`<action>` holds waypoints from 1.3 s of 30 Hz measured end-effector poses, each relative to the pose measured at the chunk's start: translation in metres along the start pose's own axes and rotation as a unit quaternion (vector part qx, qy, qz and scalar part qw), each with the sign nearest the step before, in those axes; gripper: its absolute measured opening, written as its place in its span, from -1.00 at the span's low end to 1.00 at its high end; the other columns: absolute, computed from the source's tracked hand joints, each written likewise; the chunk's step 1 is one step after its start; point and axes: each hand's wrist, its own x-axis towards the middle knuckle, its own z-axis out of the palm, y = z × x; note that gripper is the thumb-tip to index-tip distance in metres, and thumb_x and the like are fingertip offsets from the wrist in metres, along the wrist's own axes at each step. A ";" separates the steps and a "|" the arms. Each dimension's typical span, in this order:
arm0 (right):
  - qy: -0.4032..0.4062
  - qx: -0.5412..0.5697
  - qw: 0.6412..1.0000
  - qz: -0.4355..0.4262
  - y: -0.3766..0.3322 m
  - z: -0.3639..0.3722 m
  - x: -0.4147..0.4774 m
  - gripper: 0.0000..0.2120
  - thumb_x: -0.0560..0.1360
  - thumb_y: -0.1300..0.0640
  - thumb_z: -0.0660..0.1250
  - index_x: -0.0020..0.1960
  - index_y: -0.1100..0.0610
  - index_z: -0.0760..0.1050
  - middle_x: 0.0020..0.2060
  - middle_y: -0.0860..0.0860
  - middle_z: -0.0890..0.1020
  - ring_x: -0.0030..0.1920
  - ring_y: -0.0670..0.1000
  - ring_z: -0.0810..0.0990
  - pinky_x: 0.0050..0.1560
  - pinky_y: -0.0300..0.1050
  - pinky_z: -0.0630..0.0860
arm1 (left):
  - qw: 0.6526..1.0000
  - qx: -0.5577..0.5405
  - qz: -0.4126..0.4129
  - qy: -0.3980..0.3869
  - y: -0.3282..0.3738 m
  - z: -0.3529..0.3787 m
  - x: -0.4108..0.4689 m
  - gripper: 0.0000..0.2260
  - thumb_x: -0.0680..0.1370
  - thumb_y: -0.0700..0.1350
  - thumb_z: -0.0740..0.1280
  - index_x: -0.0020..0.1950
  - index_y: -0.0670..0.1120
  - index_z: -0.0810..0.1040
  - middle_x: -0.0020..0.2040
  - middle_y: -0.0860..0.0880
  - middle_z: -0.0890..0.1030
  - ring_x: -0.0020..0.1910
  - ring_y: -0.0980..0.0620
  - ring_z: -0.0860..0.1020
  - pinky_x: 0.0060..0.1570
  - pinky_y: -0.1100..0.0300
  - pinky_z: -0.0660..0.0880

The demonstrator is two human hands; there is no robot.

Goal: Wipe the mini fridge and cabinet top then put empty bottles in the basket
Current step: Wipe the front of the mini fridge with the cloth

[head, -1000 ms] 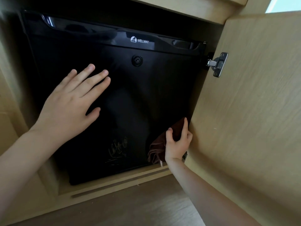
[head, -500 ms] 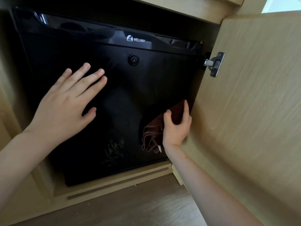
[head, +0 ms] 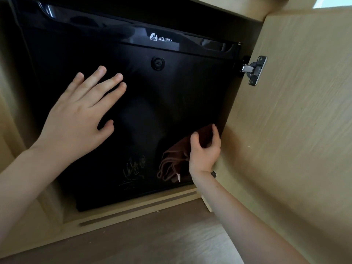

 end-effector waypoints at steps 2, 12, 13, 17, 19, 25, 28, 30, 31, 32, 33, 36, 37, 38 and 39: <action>0.004 -0.028 1.000 -0.014 0.006 -0.001 -0.002 -0.41 0.54 0.12 0.40 0.53 0.02 0.30 0.12 -0.31 0.41 0.11 -0.44 0.47 0.00 -0.57 0.42 | 1.000 -0.003 0.000 0.002 -0.001 0.001 0.000 -0.34 0.46 -0.06 0.26 0.57 -0.06 0.26 0.58 -0.02 0.24 0.61 -0.02 0.05 0.57 0.02 -0.11; -0.017 -0.122 0.991 0.059 0.039 -0.020 -0.034 -0.37 0.55 0.18 0.39 0.55 0.15 0.25 0.22 -0.06 0.42 0.27 -0.06 0.50 0.24 -0.38 0.44 | 1.000 -0.006 -0.004 0.000 0.002 -0.004 0.001 -0.24 0.39 -0.21 0.48 0.56 -0.07 0.28 0.57 -0.04 0.27 0.61 -0.02 0.05 0.57 0.03 -0.11; -0.018 -0.105 0.993 0.043 0.032 -0.018 -0.029 -0.38 0.54 0.17 0.41 0.55 0.13 0.27 0.17 -0.15 0.42 0.21 -0.21 0.49 0.15 -0.53 0.39 | 1.000 -0.006 -0.003 0.002 0.002 -0.004 0.001 -0.23 0.39 -0.21 0.48 0.56 -0.07 0.28 0.57 -0.04 0.27 0.61 -0.02 0.05 0.57 0.03 -0.11; -0.016 -0.031 0.999 -0.007 0.005 -0.001 -0.003 -0.38 0.53 0.10 0.41 0.53 0.06 0.30 0.12 -0.30 0.43 0.09 -0.47 0.47 -0.01 -0.59 0.40 | 1.000 -0.010 0.001 0.012 0.000 0.000 0.000 -0.22 0.38 -0.21 0.49 0.56 -0.06 0.28 0.57 -0.02 0.26 0.61 -0.01 0.05 0.57 0.04 -0.11; -0.002 -0.033 0.999 -0.017 0.006 0.004 -0.003 -0.38 0.54 0.11 0.41 0.55 0.06 0.28 0.12 -0.25 0.44 0.09 -0.46 0.47 -0.02 -0.59 0.41 | 1.000 -0.009 0.002 0.015 -0.001 0.001 0.000 -0.22 0.38 -0.21 0.48 0.56 -0.05 0.28 0.57 -0.02 0.26 0.61 0.00 0.05 0.57 0.05 -0.12; -0.016 -0.157 0.985 0.069 0.054 -0.022 -0.036 -0.36 0.58 0.13 0.35 0.59 0.11 0.18 0.30 0.11 0.42 0.13 -0.07 0.52 -0.06 -0.58 0.40 | 1.000 -0.009 -0.004 0.000 0.002 -0.004 0.001 -0.24 0.40 -0.20 0.47 0.56 -0.07 0.27 0.57 -0.04 0.26 0.61 -0.02 0.05 0.57 0.02 -0.11; -0.020 -0.141 0.982 0.127 0.056 -0.028 -0.038 -0.37 0.58 0.16 0.34 0.59 0.11 0.19 0.34 0.15 0.44 0.30 0.13 0.52 0.19 -0.25 0.46 | 1.000 -0.016 -0.008 -0.007 0.004 -0.008 0.002 -0.25 0.40 -0.22 0.48 0.55 -0.09 0.28 0.56 -0.07 0.28 0.60 -0.07 0.09 0.56 -0.02 -0.07; -0.016 -0.113 0.988 0.108 0.044 -0.023 -0.037 -0.36 0.57 0.18 0.36 0.58 0.10 0.22 0.32 0.09 0.47 0.32 0.09 0.50 0.28 -0.25 0.45 | 1.000 -0.014 -0.009 -0.007 0.005 -0.009 0.002 -0.25 0.39 -0.23 0.49 0.55 -0.11 0.30 0.56 -0.08 0.29 0.59 -0.10 0.12 0.55 -0.07 -0.02; -0.016 -0.104 0.991 0.087 0.034 -0.018 -0.034 -0.36 0.56 0.18 0.37 0.58 0.09 0.22 0.28 0.00 0.48 0.30 0.02 0.51 0.24 -0.39 0.42 | 1.000 -0.011 -0.007 -0.008 0.006 -0.010 0.002 -0.25 0.38 -0.23 0.49 0.54 -0.11 0.31 0.56 -0.08 0.29 0.59 -0.11 0.13 0.55 -0.10 0.01; -0.021 -0.092 0.994 0.063 0.023 -0.012 -0.030 -0.35 0.55 0.17 0.39 0.58 0.08 0.23 0.22 -0.11 0.47 0.25 -0.08 0.51 0.15 -0.53 0.38 | 1.000 -0.008 -0.006 -0.009 0.006 -0.010 0.002 -0.25 0.38 -0.23 0.49 0.54 -0.12 0.31 0.56 -0.08 0.29 0.59 -0.11 0.13 0.54 -0.12 0.03; -0.027 -0.077 0.996 0.036 0.011 -0.005 -0.025 -0.35 0.55 0.16 0.40 0.58 0.06 0.23 0.16 -0.20 0.45 0.18 -0.19 0.51 0.06 -0.62 0.36 | 1.000 -0.006 -0.005 -0.011 0.006 -0.010 0.002 -0.25 0.38 -0.22 0.49 0.54 -0.12 0.31 0.56 -0.08 0.29 0.59 -0.11 0.12 0.54 -0.12 0.04; -0.042 -0.059 0.996 -0.051 -0.018 0.014 -0.009 -0.34 0.54 0.10 0.40 0.57 0.04 0.23 0.09 -0.24 0.41 0.11 -0.37 0.48 0.04 -0.61 0.39 | 1.000 -0.006 -0.005 -0.013 0.005 -0.009 0.001 -0.25 0.39 -0.22 0.49 0.55 -0.11 0.29 0.56 -0.07 0.28 0.60 -0.10 0.11 0.55 -0.12 0.04; -0.046 -0.066 0.994 -0.072 -0.022 0.018 -0.007 -0.34 0.54 0.08 0.39 0.58 0.03 0.21 0.08 -0.21 0.41 0.12 -0.36 0.47 0.04 -0.59 0.40 | 1.000 -0.005 -0.005 -0.014 0.005 -0.009 0.001 -0.25 0.39 -0.22 0.48 0.55 -0.10 0.29 0.56 -0.06 0.28 0.60 -0.09 0.11 0.55 -0.11 0.03; -0.049 -0.077 0.992 -0.086 -0.022 0.020 -0.009 -0.33 0.55 0.07 0.39 0.58 0.01 0.19 0.08 -0.16 0.41 0.13 -0.34 0.46 0.04 -0.58 0.40 | 1.000 -0.005 -0.004 -0.014 0.005 -0.009 0.002 -0.25 0.39 -0.22 0.48 0.55 -0.10 0.29 0.56 -0.06 0.28 0.60 -0.09 0.11 0.55 -0.11 0.03; -0.054 -0.091 0.990 -0.091 -0.017 0.017 -0.013 -0.32 0.55 0.07 0.38 0.59 0.00 0.17 0.09 -0.12 0.40 0.13 -0.31 0.46 0.04 -0.58 0.40 | 1.000 -0.005 -0.004 -0.015 0.005 -0.010 0.001 -0.25 0.40 -0.21 0.48 0.55 -0.10 0.29 0.57 -0.06 0.28 0.60 -0.09 0.11 0.56 -0.10 0.02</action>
